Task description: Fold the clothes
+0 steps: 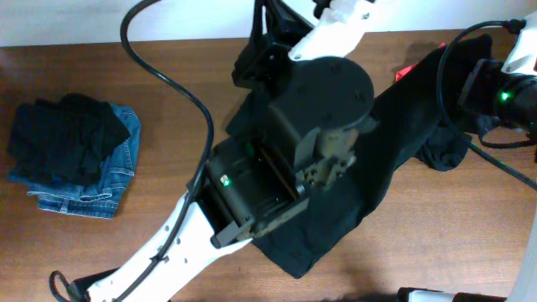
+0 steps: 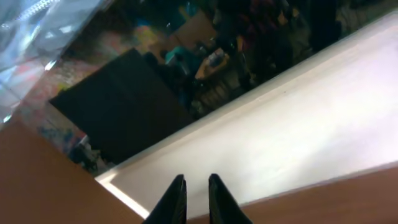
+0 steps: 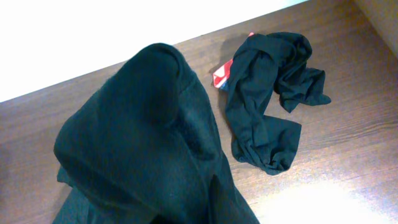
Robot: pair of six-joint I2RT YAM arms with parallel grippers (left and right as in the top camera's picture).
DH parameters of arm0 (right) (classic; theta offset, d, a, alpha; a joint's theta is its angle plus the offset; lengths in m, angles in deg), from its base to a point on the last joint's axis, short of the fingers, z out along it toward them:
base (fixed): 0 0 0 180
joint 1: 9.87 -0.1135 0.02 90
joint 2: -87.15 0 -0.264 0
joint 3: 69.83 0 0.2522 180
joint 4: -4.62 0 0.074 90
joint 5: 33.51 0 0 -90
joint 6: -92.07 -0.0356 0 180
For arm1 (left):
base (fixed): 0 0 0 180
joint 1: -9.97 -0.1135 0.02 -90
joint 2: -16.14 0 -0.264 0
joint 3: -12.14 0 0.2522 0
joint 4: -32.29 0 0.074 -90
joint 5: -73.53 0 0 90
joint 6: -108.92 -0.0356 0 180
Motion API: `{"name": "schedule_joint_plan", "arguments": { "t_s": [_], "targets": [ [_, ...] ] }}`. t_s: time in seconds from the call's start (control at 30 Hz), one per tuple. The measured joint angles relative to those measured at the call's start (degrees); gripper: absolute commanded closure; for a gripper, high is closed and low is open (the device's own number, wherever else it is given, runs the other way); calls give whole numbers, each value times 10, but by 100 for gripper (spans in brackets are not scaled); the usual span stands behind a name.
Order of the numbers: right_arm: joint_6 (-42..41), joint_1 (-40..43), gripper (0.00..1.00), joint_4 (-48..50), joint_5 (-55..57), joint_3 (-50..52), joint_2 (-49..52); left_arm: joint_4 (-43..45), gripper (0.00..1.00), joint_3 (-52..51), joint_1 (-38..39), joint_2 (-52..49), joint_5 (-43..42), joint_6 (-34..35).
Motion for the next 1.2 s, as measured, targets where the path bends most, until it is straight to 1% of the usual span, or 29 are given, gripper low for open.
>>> {"name": "schedule_joint_plan", "arguments": {
  "t_s": [0.1,0.17,0.27,0.37,0.47,0.53,0.57,0.63,0.77,0.83,0.9,0.97,1.07,1.17,1.2],
  "targets": [
    [0,0,96,1,-3,0,0,-82,84,1,-9,0,-41,44],
    [0,0,96,0,-5,0,0,-155,84,1,-15,0,-101,89],
    [0,0,96,0,-7,0,0,-224,84,0,-21,0,-163,148],
    [0,0,96,0,-8,0,0,-283,84,0,-40,0,-200,223],
    [0,0,96,-1,-14,0,0,-341,82,0,-83,0,-242,296],
    [-3,0,96,-5,-21,0,0,-370,78,0,-124,0,-277,334],
    [-6,0,96,-7,-24,0,0,-381,73,0,-149,0,-297,350],
    [-14,0,96,-8,-28,0,0,-390,72,0,-212,0,-345,379],
    [-31,0,96,-19,-30,0,8,-394,72,0,-342,-3,-477,407],
    [-42,0,96,-28,-30,0,24,-397,73,0,-399,-9,-527,414],
    [-48,0,96,-35,-31,-1,52,-406,73,0,-438,-21,-559,416],
    [-54,1,96,-38,-32,-1,88,-420,73,0,-453,-36,-584,416],
    [-63,5,95,-38,-23,0,145,-436,74,0,-447,-58,-612,411],
    [-75,18,83,-38,4,1,181,-445,73,0,-424,-72,-622,404],
    [-78,25,74,-38,14,1,188,-446,73,-1,-414,-74,-620,402]
  ]
}}
